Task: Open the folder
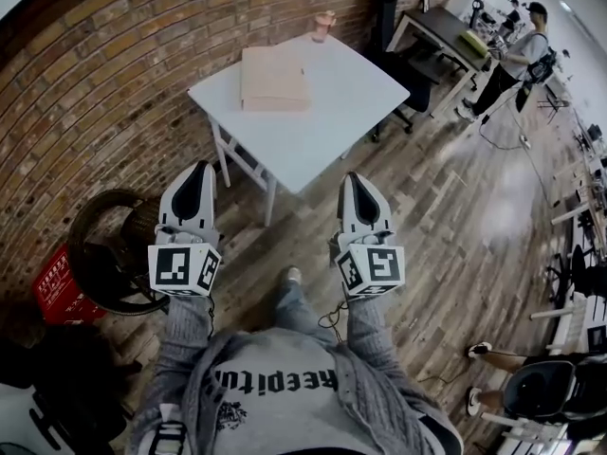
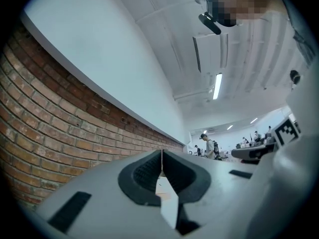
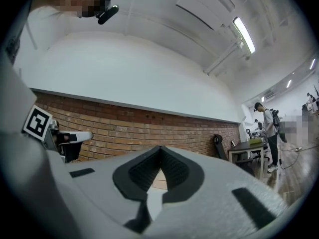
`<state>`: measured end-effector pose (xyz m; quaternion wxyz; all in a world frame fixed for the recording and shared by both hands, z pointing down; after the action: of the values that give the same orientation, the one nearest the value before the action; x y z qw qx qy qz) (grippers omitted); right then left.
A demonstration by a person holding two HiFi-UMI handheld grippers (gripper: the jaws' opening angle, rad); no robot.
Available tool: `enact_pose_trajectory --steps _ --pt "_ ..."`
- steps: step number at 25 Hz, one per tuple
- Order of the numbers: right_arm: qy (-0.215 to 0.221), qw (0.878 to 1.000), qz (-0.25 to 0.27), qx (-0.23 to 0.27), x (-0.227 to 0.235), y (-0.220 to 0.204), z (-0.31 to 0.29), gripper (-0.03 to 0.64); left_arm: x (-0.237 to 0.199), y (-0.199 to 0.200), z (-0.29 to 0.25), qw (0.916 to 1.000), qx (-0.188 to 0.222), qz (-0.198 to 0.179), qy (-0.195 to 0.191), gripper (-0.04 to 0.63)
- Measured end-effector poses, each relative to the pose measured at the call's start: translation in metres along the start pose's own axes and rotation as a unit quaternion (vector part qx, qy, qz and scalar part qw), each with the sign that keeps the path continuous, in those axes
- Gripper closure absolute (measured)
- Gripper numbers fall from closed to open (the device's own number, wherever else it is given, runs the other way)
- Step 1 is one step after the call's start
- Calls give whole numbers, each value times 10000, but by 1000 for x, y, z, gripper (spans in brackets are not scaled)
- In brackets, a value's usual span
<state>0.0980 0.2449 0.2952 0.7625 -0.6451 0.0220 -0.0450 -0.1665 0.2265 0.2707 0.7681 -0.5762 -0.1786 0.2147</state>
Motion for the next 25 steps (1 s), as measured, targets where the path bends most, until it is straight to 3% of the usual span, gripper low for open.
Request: enact_pose_trajectory --steps 16,19,25 --pt "696 9974 135 110 70 -3 -186 612 -39 -31 -162 9981 210 -149 565 583" --pt "776 9969 121 100 86 -8 -204 612 -34 -32 -184 9975 160 -82 684 583" --pt "953 9954 -57 -65 94 -29 -237 612 -39 -48 -202 9962 -137 -303 803 583"
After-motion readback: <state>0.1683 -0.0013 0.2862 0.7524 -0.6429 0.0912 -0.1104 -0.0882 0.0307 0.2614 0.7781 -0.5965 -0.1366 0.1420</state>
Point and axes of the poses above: the fingertips, and each gripper's own axes: z backward along the fingers, x to its right, y out of its top, the point moved 4 cm from there along z, backward along the fingers, and after that the axes turned 10 degrees about -y, right-handed, at the moved point
